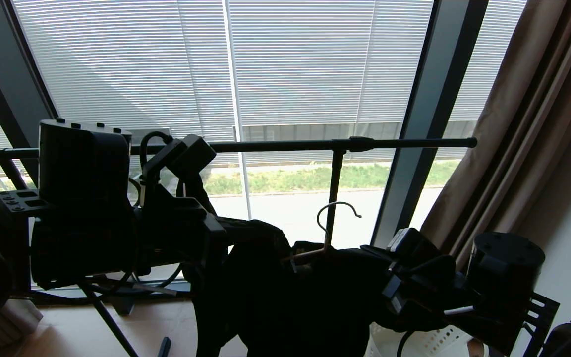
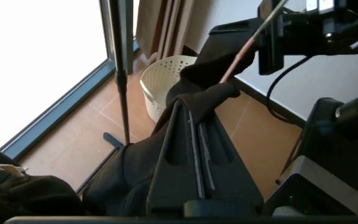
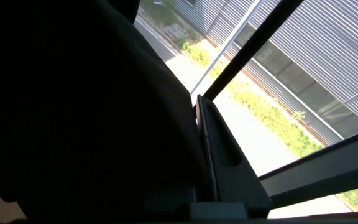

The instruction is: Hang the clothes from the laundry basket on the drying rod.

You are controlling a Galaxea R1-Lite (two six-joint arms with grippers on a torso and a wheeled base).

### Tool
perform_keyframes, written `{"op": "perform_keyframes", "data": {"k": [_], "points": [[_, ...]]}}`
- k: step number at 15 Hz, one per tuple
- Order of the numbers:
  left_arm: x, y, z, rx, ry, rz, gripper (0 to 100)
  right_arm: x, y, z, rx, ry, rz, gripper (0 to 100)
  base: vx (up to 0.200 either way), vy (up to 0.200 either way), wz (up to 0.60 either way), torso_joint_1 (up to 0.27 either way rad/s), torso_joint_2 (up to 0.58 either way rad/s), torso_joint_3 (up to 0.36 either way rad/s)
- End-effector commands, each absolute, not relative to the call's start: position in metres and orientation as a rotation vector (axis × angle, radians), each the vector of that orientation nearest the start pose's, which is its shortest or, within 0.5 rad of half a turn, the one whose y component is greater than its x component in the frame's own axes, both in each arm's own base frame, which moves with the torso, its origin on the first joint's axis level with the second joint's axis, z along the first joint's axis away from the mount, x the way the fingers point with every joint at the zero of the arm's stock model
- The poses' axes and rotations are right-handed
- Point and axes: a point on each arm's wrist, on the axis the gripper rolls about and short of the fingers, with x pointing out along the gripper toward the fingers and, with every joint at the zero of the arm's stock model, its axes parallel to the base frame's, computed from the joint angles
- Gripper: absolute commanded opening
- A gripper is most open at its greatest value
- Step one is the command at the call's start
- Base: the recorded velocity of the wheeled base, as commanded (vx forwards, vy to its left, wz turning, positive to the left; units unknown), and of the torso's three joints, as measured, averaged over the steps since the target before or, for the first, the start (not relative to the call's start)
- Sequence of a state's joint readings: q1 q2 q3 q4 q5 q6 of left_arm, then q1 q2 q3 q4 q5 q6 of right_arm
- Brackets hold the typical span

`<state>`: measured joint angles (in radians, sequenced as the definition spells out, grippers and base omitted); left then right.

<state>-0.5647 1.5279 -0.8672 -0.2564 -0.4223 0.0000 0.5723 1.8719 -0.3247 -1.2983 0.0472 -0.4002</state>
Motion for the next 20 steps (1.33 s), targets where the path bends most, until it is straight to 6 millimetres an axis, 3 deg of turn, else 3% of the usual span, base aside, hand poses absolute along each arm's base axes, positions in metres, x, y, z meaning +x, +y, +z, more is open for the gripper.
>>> {"op": "perform_keyframes", "data": {"k": [1, 4, 20], "points": [[0.216, -0.157, 0.217, 0.039, 0.404, -0.989, 0, 0.225, 0.150, 0.082, -0.458, 0.138, 0.673, 0, 0.000, 0.000, 0.00, 0.000, 0.00, 0.000], [0.217, -0.173, 0.220, 0.060, 0.389, -0.969, 0, 0.222, 0.154, 0.082, -0.448, 0.137, 0.693, 0, 0.000, 0.000, 0.00, 0.000, 0.00, 0.000], [0.207, -0.169, 0.215, 0.060, 0.403, -0.977, 0, 0.221, 0.163, 0.091, -0.318, 0.067, 0.699, 0, 0.000, 0.000, 0.00, 0.000, 0.00, 0.000]]}}
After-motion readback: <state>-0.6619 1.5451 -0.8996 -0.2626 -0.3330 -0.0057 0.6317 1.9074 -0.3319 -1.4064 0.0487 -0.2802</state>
